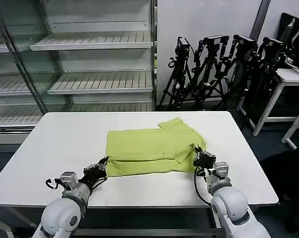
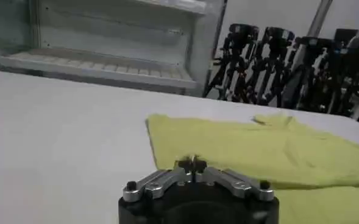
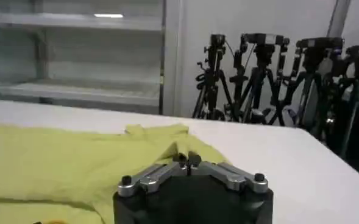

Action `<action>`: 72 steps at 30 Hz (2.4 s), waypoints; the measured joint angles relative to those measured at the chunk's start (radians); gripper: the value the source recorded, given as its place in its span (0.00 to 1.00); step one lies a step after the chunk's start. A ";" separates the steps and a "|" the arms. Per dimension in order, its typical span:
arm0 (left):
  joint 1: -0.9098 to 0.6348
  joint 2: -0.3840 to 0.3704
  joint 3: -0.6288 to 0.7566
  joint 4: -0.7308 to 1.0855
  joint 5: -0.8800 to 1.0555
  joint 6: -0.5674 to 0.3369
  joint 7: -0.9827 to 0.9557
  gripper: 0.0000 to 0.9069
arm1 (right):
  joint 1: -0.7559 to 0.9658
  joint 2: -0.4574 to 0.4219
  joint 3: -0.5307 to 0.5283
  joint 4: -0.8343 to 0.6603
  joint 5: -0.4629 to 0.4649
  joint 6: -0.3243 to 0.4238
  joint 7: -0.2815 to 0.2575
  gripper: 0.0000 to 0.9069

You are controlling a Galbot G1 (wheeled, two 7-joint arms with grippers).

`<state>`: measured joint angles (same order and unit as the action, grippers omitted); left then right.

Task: Fold and organize the clothes.

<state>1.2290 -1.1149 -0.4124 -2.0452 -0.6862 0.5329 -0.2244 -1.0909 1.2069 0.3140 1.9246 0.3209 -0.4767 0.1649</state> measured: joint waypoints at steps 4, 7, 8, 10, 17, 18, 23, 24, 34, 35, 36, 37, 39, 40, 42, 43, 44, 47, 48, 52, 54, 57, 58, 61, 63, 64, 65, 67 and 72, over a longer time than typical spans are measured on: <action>0.008 -0.006 -0.006 -0.007 0.004 0.000 -0.002 1.00 | -0.017 0.002 0.007 0.000 -0.019 0.003 0.000 1.00; 0.024 -0.005 -0.015 -0.021 0.005 -0.001 -0.003 1.00 | -0.038 -0.004 0.017 0.014 -0.038 0.005 0.001 1.00; 0.031 -0.004 -0.018 -0.027 0.005 -0.001 -0.004 1.00 | -0.046 -0.007 0.022 0.022 -0.042 0.005 0.002 1.00; 0.045 -0.002 -0.026 -0.040 0.004 -0.001 -0.007 1.00 | -0.063 -0.010 0.035 0.040 -0.046 0.002 0.006 1.00; 0.087 -0.007 -0.027 -0.069 -0.003 0.003 -0.019 1.00 | -0.130 -0.012 0.099 0.093 -0.042 -0.017 0.023 1.00; 0.089 -0.009 -0.026 -0.069 -0.003 0.004 -0.021 1.00 | -0.140 -0.011 0.109 0.097 -0.037 -0.021 0.027 1.00; 0.087 -0.014 -0.014 -0.062 0.000 0.004 -0.032 1.00 | -0.178 -0.002 0.140 0.110 -0.008 -0.040 0.043 1.00; 0.086 -0.015 -0.011 -0.059 0.002 0.004 -0.034 1.00 | -0.185 0.001 0.142 0.111 -0.005 -0.043 0.045 1.00; 0.072 -0.026 0.018 -0.015 0.056 0.025 -0.056 1.00 | -0.202 0.023 0.136 0.116 0.021 -0.069 0.060 1.00; 0.072 -0.028 0.021 -0.012 0.060 0.027 -0.057 1.00 | -0.202 0.024 0.135 0.116 0.023 -0.071 0.061 1.00; 0.072 -0.028 0.023 -0.009 0.065 0.030 -0.058 1.00 | -0.202 0.024 0.133 0.117 0.026 -0.073 0.061 1.00; 0.073 -0.029 0.026 -0.008 0.071 0.031 -0.058 1.00 | -0.202 0.025 0.131 0.117 0.029 -0.075 0.061 1.00; 0.075 -0.030 0.031 -0.007 0.084 0.032 -0.058 0.10 | -0.204 0.027 0.128 0.117 0.034 -0.077 0.063 0.81; 0.076 -0.032 0.033 -0.006 0.090 0.033 -0.058 0.02 | -0.205 0.028 0.127 0.117 0.038 -0.078 0.064 0.56; 0.078 -0.033 0.035 -0.005 0.100 0.032 -0.059 0.02 | -0.208 0.029 0.126 0.117 0.046 -0.079 0.067 0.00; 0.079 -0.032 0.035 -0.006 0.105 0.032 -0.059 0.02 | -0.211 0.029 0.127 0.117 0.051 -0.079 0.069 0.00; 0.081 -0.031 0.035 -0.006 0.108 0.031 -0.059 0.02 | -0.213 0.029 0.127 0.117 0.055 -0.080 0.069 0.00; 0.084 -0.026 0.035 -0.006 0.116 0.030 -0.059 0.02 | -0.220 0.027 0.130 0.121 0.070 -0.083 0.071 0.00; 0.086 -0.025 0.035 -0.006 0.118 0.030 -0.059 0.02 | -0.221 0.027 0.130 0.122 0.074 -0.083 0.071 0.00; 0.089 -0.026 0.034 -0.002 0.122 0.030 -0.057 0.02 | -0.226 0.024 0.133 0.127 0.088 -0.084 0.072 0.00; 0.089 -0.028 0.035 -0.001 0.123 0.030 -0.056 0.02 | -0.228 0.024 0.134 0.129 0.092 -0.085 0.072 0.00; 0.089 -0.031 0.037 0.000 0.122 0.030 -0.054 0.02 | -0.234 0.023 0.137 0.136 0.096 -0.085 0.072 0.00; 0.089 -0.031 0.037 0.001 0.121 0.030 -0.054 0.02 | -0.236 0.023 0.139 0.139 0.098 -0.084 0.072 0.00; 0.089 -0.032 0.035 0.002 0.110 0.030 -0.051 0.02 | -0.241 0.022 0.143 0.143 0.101 -0.082 0.069 0.00; 0.093 -0.033 0.035 0.000 0.106 0.028 -0.047 0.02 | -0.240 0.022 0.146 0.143 0.102 -0.079 0.068 0.00; 0.095 -0.034 0.035 -0.002 0.104 0.028 -0.046 0.02 | -0.240 0.021 0.147 0.143 0.103 -0.078 0.067 0.00; 0.098 -0.034 0.035 -0.004 0.103 0.028 -0.044 0.02 | -0.241 0.021 0.149 0.143 0.104 -0.077 0.066 0.00; 0.103 -0.035 0.035 -0.009 0.100 0.028 -0.044 0.02 | -0.244 0.020 0.149 0.146 0.106 -0.076 0.063 0.00; 0.115 -0.033 0.031 -0.019 0.093 0.026 -0.044 0.02 | -0.255 0.017 0.150 0.158 0.106 -0.075 0.062 0.00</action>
<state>1.3442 -1.1480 -0.3817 -2.0644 -0.5935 0.5586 -0.2680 -1.3459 1.2239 0.4637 2.0821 0.4271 -0.5517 0.2267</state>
